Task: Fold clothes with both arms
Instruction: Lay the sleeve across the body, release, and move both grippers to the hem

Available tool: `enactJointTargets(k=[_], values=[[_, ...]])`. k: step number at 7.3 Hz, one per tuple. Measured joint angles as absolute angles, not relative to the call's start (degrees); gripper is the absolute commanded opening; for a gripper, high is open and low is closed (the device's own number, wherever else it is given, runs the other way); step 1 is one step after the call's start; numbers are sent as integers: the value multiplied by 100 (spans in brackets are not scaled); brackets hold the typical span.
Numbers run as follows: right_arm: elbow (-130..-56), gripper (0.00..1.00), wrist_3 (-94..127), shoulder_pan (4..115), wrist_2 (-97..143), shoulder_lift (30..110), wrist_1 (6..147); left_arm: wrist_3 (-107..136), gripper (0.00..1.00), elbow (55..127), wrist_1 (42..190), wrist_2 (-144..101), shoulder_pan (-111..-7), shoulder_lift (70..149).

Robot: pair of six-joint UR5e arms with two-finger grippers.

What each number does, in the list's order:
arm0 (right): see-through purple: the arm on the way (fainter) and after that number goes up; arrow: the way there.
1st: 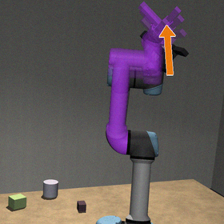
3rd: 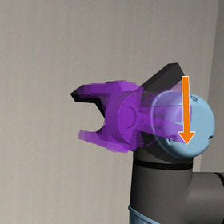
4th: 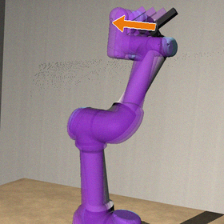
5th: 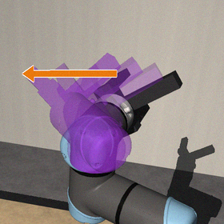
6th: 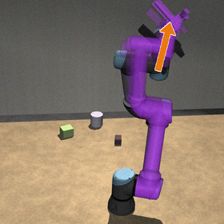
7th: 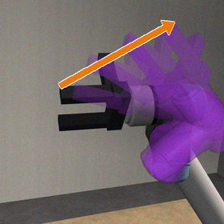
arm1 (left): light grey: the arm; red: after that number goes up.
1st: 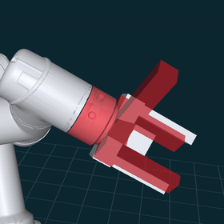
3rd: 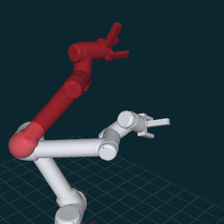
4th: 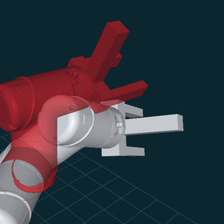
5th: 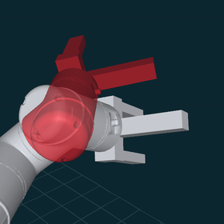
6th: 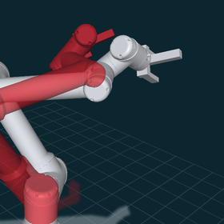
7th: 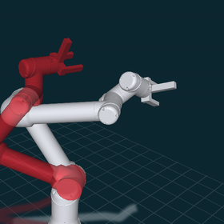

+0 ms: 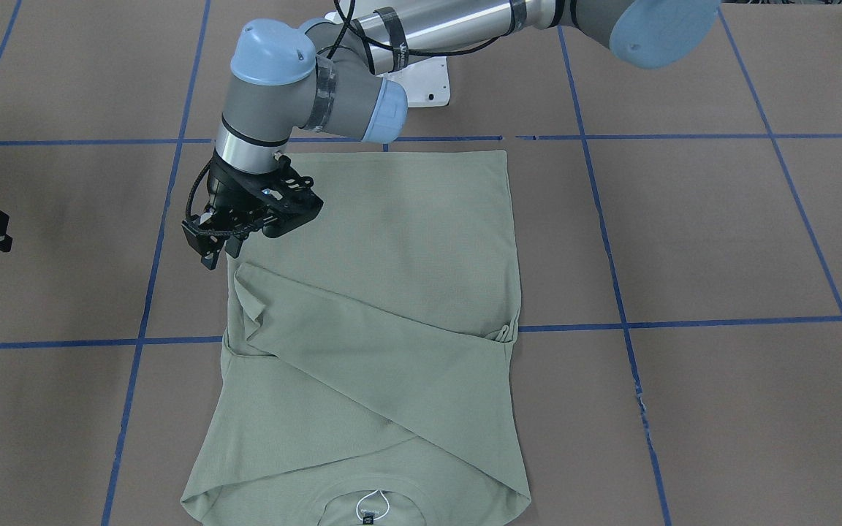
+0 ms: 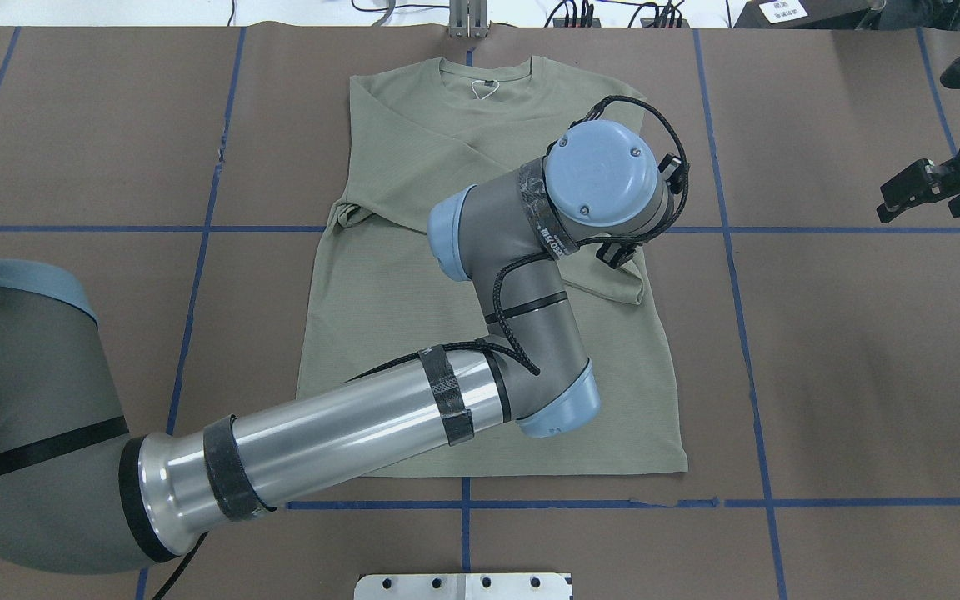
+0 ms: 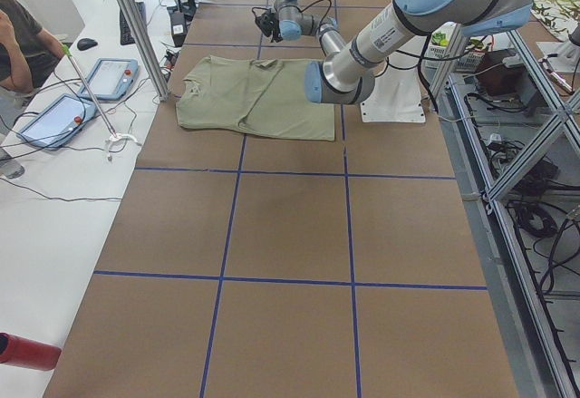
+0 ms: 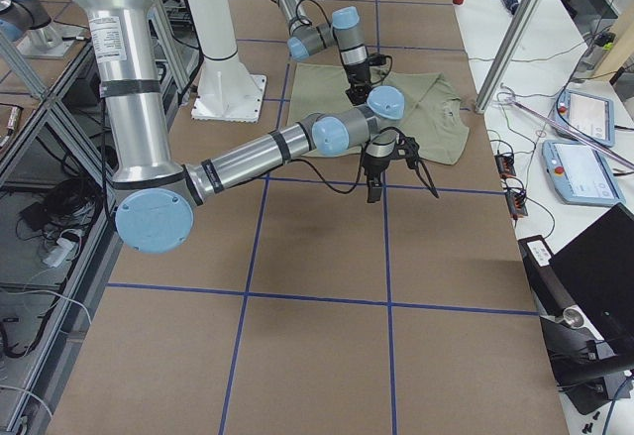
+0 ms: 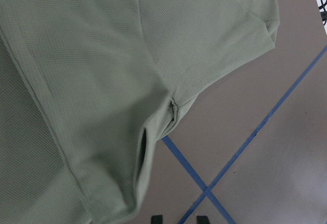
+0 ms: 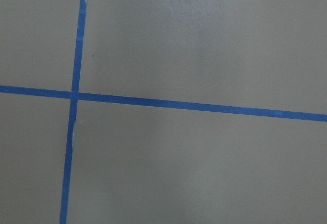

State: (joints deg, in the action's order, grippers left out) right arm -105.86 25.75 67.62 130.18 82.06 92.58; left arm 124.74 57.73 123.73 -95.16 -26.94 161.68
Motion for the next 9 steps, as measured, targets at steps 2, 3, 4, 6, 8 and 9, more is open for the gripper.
enactJointTargets(k=[2, 3, 4, 6, 8, 9], values=[[-10592, 100, 2585, 6759, 13188, 8193, 9187, 12105, 100, 5801, 12416, -9455, -2704, 16130], [-10585, 100, 2594, 6759, 13263, 8203, 9074, 11935, 100, 5799, 12434, -9423, -2714, 16095], [-10595, 100, 2633, 6750, 13294, 8209, 8995, 11716, 100, 5796, 12457, -9352, -2717, 15991], [-10682, 100, 3205, 6539, 13273, 8230, 8636, 10940, 100, 6110, 12362, -9430, -2764, 15553], [-10709, 100, 4356, 6003, 12978, 8313, 7788, 10135, 100, 7582, 11664, -9922, -2942, 14517], [-10722, 100, 4918, 5667, 12787, 8372, 7407, 9658, 100, 8556, 11146, -10024, -2997, 13883]])
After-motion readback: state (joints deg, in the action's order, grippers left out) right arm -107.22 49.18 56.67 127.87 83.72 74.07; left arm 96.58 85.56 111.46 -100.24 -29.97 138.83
